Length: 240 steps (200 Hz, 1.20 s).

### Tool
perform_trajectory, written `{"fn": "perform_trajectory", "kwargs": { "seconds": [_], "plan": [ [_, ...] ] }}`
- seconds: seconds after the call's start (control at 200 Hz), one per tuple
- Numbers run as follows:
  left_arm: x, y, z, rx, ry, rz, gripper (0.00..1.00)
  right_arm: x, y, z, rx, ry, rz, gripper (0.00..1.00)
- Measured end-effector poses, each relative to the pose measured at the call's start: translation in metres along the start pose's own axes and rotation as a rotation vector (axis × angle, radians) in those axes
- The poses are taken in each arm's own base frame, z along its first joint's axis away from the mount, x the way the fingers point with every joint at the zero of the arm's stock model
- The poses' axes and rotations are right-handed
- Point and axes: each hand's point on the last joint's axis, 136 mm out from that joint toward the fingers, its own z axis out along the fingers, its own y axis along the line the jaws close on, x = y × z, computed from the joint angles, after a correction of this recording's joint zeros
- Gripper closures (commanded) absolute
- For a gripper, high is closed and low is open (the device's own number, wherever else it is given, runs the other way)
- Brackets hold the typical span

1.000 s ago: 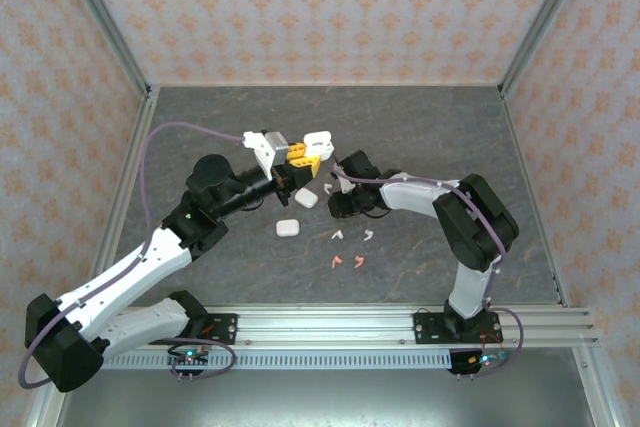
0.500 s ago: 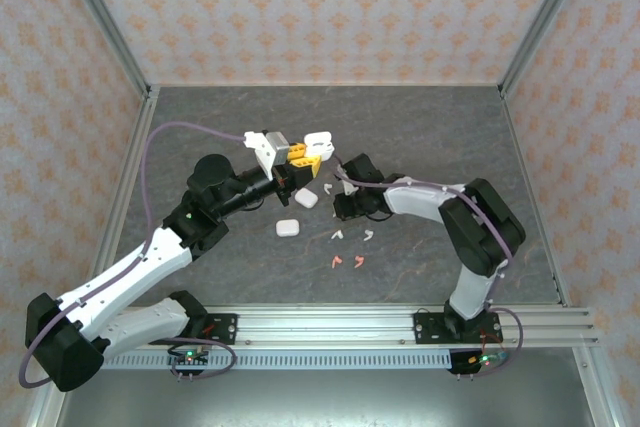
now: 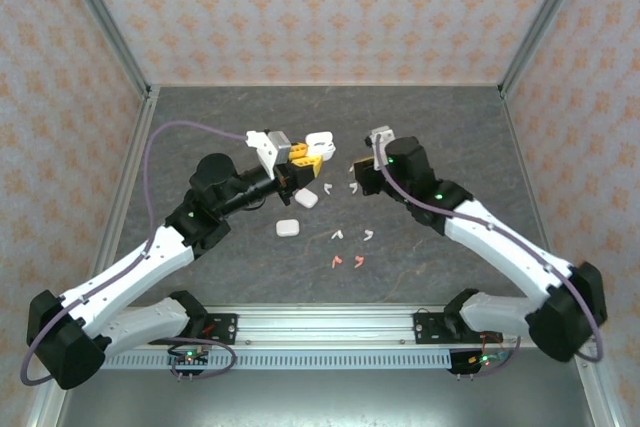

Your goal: Insert the wireless bluetooth earbuds into the charging case

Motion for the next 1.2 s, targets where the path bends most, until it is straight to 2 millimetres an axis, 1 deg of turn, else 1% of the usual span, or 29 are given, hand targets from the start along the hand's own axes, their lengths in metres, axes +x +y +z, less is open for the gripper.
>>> {"fn": "perform_trajectory", "kwargs": {
  "seconds": [0.11, 0.23, 0.405, 0.51, 0.571, 0.691, 0.846, 1.041, 1.201],
  "plan": [
    [0.005, 0.002, 0.004, -0.001, 0.014, -0.005, 1.00, -0.026, 0.000, -0.031, 0.005, -0.108, -0.033, 0.85],
    [0.002, 0.002, 0.009, 0.004, 0.016, -0.005, 1.00, -0.049, 0.005, -0.055, -0.013, -0.188, -0.065, 0.85],
    [0.001, 0.000, 0.014, 0.024, 0.018, -0.006, 1.00, -0.087, 0.025, -0.087, -0.095, -0.307, -0.138, 0.85],
    [0.002, 0.000, 0.017, 0.030, 0.024, -0.007, 1.00, -0.104, 0.037, -0.101, -0.147, -0.358, -0.189, 0.85],
    [0.003, 0.000, 0.018, 0.033, 0.027, -0.009, 1.00, -0.110, 0.044, -0.107, -0.174, -0.377, -0.215, 0.85],
    [0.007, 0.000, 0.021, 0.042, 0.039, -0.013, 1.00, -0.117, 0.058, -0.111, -0.227, -0.391, -0.273, 0.85],
    [0.010, 0.001, 0.025, 0.049, 0.050, -0.017, 1.00, -0.120, 0.070, -0.106, -0.266, -0.381, -0.339, 0.85],
    [0.015, 0.002, 0.028, 0.048, 0.062, -0.022, 1.00, -0.116, 0.080, -0.096, -0.294, -0.355, -0.402, 0.85],
    [0.013, 0.002, 0.028, 0.048, 0.058, -0.020, 1.00, -0.111, 0.086, -0.085, -0.307, -0.326, -0.436, 0.85]
  ]
}}
